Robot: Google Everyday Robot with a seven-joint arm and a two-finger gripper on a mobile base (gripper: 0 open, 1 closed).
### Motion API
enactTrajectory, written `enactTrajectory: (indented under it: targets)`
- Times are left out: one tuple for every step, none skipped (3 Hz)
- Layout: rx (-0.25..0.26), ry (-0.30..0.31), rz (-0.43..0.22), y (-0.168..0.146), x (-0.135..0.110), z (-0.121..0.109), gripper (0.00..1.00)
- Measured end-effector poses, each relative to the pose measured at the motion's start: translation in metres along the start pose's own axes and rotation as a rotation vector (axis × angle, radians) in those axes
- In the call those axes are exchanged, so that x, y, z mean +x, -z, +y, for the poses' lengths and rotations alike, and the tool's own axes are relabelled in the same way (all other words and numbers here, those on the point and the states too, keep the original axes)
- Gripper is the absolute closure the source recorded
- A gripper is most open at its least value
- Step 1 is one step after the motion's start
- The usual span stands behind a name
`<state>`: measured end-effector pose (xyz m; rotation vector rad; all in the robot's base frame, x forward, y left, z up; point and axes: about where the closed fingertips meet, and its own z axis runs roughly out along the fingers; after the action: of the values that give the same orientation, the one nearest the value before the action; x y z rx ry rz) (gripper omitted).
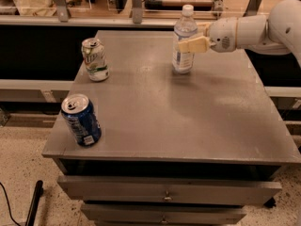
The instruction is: Move blue plastic bottle near pepsi can
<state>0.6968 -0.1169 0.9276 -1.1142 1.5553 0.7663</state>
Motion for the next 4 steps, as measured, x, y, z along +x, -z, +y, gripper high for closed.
enactTrajectory:
  targets:
    - [-0.004, 0.0, -0.001, -0.002, 0.0, 0.001, 0.86]
    - [-0.008, -0.001, -0.001, -0.004, 0.0, 0.002, 1.0]
    - [-0.05, -0.025, -0.042, -0.013, -0.004, 0.006, 1.0]
    - [-0.143, -0.058, -0.173, -0.032, -0.023, 0.022, 1.0]
